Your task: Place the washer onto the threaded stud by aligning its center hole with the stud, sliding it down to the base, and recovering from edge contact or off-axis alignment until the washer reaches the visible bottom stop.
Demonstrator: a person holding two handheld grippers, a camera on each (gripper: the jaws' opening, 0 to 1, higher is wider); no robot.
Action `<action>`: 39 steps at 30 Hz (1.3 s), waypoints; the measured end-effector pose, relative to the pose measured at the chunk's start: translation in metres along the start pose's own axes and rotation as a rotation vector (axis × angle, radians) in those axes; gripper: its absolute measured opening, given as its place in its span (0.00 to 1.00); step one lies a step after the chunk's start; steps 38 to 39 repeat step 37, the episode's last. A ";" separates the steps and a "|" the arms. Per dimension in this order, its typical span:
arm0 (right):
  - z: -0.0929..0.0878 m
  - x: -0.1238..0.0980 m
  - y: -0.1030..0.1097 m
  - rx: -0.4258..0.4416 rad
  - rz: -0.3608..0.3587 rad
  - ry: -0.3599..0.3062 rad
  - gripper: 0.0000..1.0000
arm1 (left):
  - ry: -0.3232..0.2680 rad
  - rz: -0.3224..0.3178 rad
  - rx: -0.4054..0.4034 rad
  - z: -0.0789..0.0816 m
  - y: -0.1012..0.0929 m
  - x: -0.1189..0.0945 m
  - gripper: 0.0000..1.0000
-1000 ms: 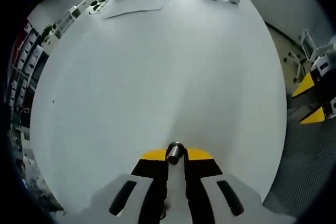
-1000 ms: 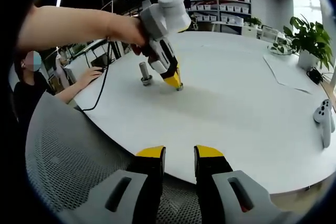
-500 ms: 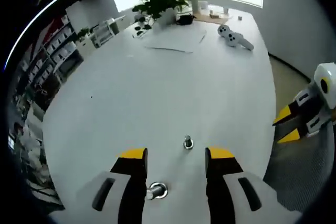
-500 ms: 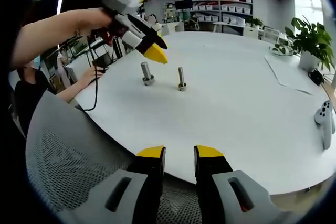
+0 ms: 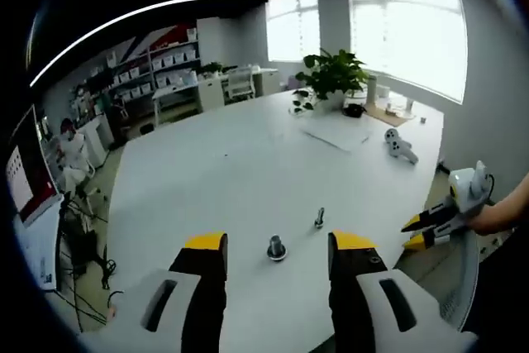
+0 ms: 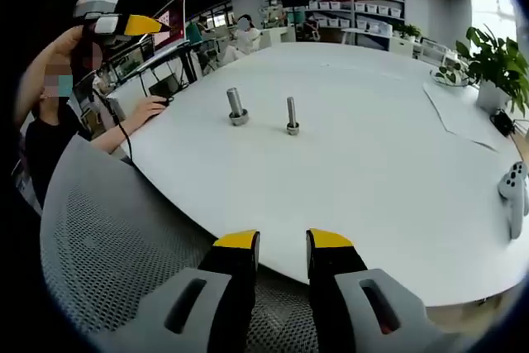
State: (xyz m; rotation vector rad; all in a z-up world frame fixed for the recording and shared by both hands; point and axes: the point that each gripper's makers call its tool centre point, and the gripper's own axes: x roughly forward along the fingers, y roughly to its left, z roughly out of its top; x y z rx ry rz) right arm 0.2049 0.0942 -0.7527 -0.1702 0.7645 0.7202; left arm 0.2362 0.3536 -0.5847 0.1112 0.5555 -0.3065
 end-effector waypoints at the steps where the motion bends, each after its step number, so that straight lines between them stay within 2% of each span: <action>1: 0.000 0.000 0.000 -0.001 0.000 0.002 0.25 | -0.012 0.016 -0.018 -0.003 0.004 -0.006 0.48; 5: -0.002 0.001 0.000 -0.007 0.005 0.010 0.25 | -0.053 0.092 -0.083 -0.023 0.020 -0.026 0.47; 6: -0.002 0.001 0.001 -0.007 0.007 0.013 0.25 | -0.043 0.106 -0.115 -0.032 0.022 -0.030 0.47; 10: -0.003 0.001 0.002 -0.006 0.013 0.017 0.25 | -0.031 0.132 -0.158 -0.057 0.023 -0.039 0.47; 15: -0.004 0.000 0.003 -0.006 0.021 0.022 0.26 | -0.031 0.177 -0.236 -0.082 0.024 -0.050 0.46; 20: -0.006 0.001 0.005 -0.014 0.040 0.033 0.26 | -0.015 0.204 -0.266 -0.105 0.022 -0.058 0.45; 26: -0.008 0.001 0.005 -0.022 0.036 0.040 0.25 | -0.021 0.227 -0.316 -0.121 0.021 -0.066 0.44; 31: -0.007 0.002 0.006 -0.028 0.038 0.042 0.25 | -0.006 0.227 -0.336 -0.129 0.017 -0.063 0.44; 39: -0.007 0.001 0.006 -0.020 0.035 0.036 0.25 | -0.003 0.219 -0.338 -0.130 0.017 -0.057 0.44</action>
